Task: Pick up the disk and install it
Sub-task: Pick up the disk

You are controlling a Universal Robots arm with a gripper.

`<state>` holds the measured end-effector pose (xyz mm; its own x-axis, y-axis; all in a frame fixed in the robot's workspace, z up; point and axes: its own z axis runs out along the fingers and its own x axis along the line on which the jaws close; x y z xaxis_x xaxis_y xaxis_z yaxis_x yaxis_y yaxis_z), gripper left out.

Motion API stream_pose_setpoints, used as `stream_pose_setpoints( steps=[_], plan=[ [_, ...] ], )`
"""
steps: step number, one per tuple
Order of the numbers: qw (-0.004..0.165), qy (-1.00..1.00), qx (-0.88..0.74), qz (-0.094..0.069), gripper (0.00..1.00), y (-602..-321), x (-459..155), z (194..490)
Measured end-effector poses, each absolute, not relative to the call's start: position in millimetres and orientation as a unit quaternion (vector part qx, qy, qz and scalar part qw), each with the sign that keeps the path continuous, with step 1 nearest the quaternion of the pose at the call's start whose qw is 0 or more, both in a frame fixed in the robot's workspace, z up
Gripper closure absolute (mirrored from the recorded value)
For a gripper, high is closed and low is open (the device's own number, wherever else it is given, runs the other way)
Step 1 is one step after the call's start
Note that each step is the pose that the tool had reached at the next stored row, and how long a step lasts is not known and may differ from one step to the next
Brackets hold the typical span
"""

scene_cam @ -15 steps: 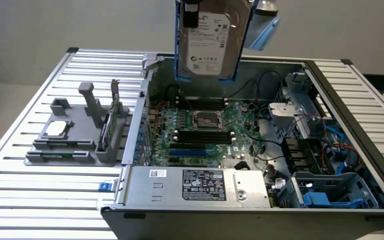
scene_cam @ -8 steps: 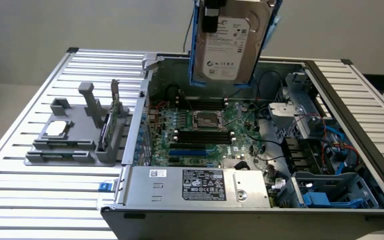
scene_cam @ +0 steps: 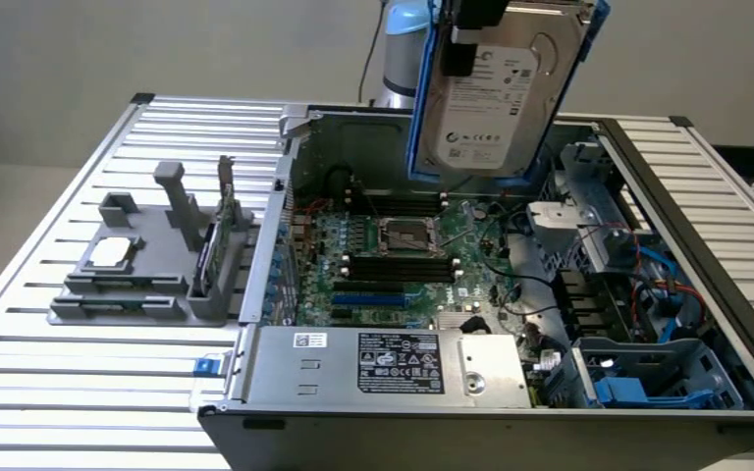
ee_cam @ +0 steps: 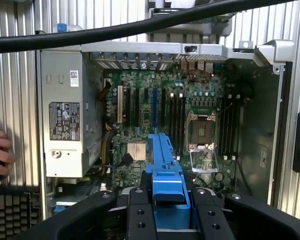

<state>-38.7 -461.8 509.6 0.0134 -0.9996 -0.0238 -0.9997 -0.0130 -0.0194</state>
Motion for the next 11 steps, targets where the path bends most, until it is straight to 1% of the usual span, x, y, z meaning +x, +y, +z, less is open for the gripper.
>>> stream_pose_setpoints(
  steps=[11],
  plan=[
    [0.016, 0.702, -0.712, 0.002, 0.67, -486, -2, 510]
  ],
)
